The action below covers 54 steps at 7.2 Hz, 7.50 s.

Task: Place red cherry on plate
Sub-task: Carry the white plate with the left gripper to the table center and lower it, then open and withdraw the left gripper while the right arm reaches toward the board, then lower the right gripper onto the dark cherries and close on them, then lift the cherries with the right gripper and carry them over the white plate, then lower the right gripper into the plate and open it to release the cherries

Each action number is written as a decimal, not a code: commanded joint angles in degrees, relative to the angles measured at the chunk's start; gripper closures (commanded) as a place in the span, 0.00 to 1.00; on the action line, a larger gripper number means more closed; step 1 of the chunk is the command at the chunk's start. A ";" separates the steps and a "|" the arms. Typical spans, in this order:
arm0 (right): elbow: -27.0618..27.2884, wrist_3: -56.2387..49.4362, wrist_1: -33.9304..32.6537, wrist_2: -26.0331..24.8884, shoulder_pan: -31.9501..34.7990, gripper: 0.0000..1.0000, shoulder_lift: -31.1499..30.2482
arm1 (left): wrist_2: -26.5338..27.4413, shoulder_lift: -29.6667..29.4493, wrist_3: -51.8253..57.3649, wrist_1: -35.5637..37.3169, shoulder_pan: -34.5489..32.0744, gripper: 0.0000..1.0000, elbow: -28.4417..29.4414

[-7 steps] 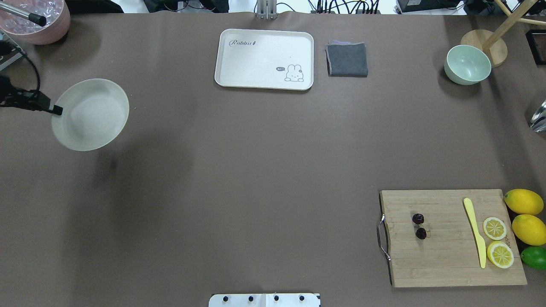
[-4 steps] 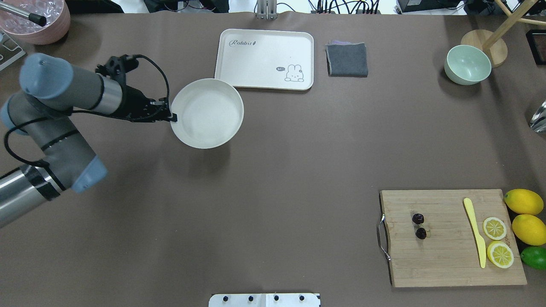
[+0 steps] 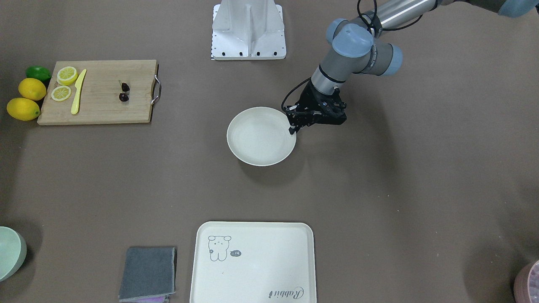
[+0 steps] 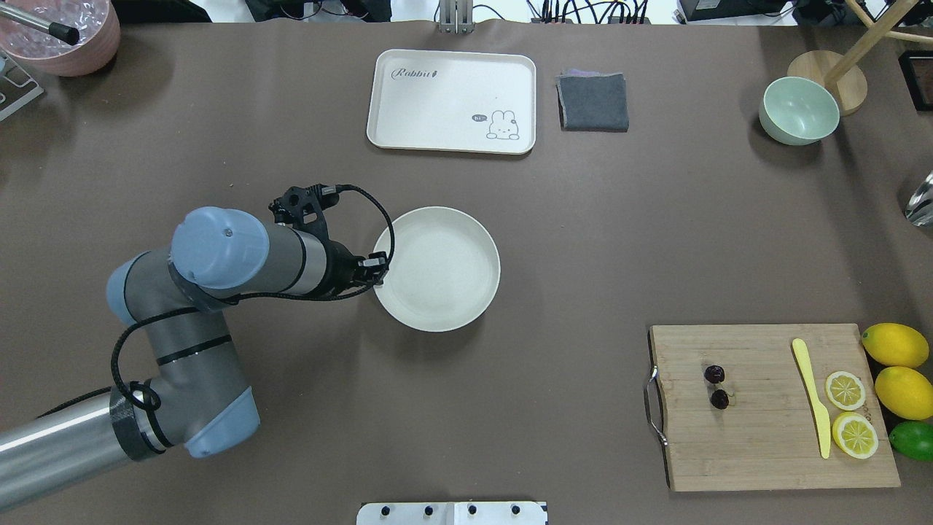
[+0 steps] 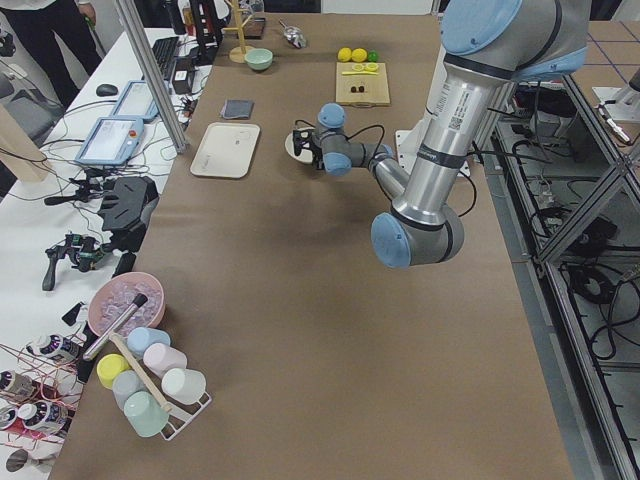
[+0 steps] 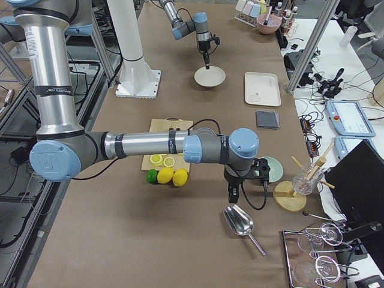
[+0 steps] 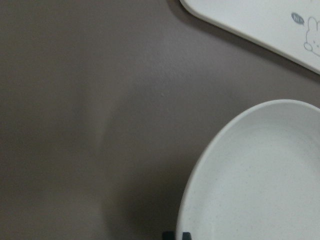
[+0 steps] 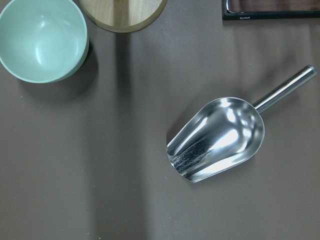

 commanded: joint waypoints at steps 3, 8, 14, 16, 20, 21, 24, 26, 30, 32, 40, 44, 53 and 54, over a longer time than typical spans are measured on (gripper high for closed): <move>5.54 5.26 -0.07 0.84 -1.49 0.00 -0.38 | 2.21 -1.05 -0.67 1.08 3.01 1.00 1.36; 23.92 37.52 0.02 -2.21 -19.66 0.00 -0.12 | 2.12 -0.70 -0.23 0.99 3.19 0.10 1.19; 36.16 66.89 1.23 -17.49 -45.31 0.00 -0.91 | 0.19 -0.17 19.43 4.95 -11.47 0.02 2.05; 35.89 73.22 13.73 -21.36 -52.26 0.00 -7.98 | 0.72 -0.17 23.31 4.42 -11.66 0.02 3.82; 32.91 73.86 19.77 -23.94 -60.73 0.00 -13.20 | 1.25 -0.26 23.42 3.98 -11.48 0.02 4.00; 31.69 73.60 21.62 -23.94 -61.87 0.00 -14.34 | 1.25 -0.26 23.42 3.89 -11.40 0.02 4.00; 29.66 73.59 21.55 -26.12 -65.64 0.14 -14.36 | 1.25 -0.26 23.42 3.81 -11.22 0.02 4.00; 27.81 73.59 21.55 -28.24 -67.41 0.38 -13.92 | 1.51 -0.26 23.33 3.80 -11.22 0.02 4.00; 28.16 73.59 21.46 -27.63 -65.66 0.82 -14.35 | 1.60 -0.35 23.33 3.80 -11.22 0.02 3.91; 28.68 73.59 21.46 -27.54 -65.05 0.97 -14.01 | 1.68 -0.35 23.33 3.80 -11.22 0.02 3.91; 15.04 74.30 0.28 -26.84 -60.21 0.91 28.47 | 1.60 -0.17 23.33 3.80 -12.01 0.02 4.26; -0.93 75.52 15.21 -29.64 -63.44 0.81 36.00 | 1.68 -0.26 23.33 3.72 -12.62 0.02 6.02; 0.63 74.86 10.16 -21.54 -53.50 0.00 37.42 | 3.60 2.44 24.11 -0.82 -14.12 0.02 6.90; 2.91 67.25 6.21 -19.04 -48.48 0.00 34.71 | 3.10 2.81 28.56 -1.20 -16.30 0.02 6.90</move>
